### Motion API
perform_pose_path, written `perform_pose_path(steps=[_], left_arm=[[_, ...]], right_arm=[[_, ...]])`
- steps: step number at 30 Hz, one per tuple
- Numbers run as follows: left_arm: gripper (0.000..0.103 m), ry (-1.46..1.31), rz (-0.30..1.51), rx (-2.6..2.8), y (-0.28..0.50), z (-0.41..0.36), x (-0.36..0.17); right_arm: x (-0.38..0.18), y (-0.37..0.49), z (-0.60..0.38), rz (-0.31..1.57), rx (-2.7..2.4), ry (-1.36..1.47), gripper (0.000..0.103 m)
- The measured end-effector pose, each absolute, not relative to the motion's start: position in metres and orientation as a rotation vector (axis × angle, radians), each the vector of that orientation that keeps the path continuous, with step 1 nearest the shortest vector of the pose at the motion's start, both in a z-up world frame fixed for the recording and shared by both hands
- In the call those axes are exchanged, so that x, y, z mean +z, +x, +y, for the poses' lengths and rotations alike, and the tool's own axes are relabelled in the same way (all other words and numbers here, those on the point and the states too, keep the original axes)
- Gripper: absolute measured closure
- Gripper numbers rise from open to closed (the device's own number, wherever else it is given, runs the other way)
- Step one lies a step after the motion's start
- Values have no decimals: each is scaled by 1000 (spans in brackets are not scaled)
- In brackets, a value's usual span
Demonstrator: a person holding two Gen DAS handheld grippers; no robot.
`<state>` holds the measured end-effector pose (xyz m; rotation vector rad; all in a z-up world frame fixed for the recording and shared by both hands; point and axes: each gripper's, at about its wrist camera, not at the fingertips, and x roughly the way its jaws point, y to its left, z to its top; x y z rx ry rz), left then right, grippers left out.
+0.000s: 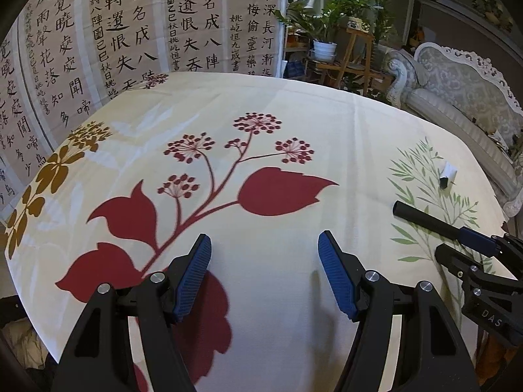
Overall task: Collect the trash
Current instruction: 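Move both open tools back over the bed toward the short black tube, then grasp the short black tube upright with the right tool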
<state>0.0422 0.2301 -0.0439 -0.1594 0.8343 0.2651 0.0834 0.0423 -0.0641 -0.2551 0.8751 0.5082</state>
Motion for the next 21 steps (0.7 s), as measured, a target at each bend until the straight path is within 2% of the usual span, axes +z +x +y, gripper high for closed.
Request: perform_pose_path(steps=[19,20,21], left_arm=[[37,-170,844,278,43,250,-46],[37,-168,844,277,43,249,-46],[37,-162,843,275,43,249,-46]], right_arm=[[-63,92,77,865,537,-314,58],[-64,92,80,865,542,-320,60],[-64,91,81,858,551,-322,67]])
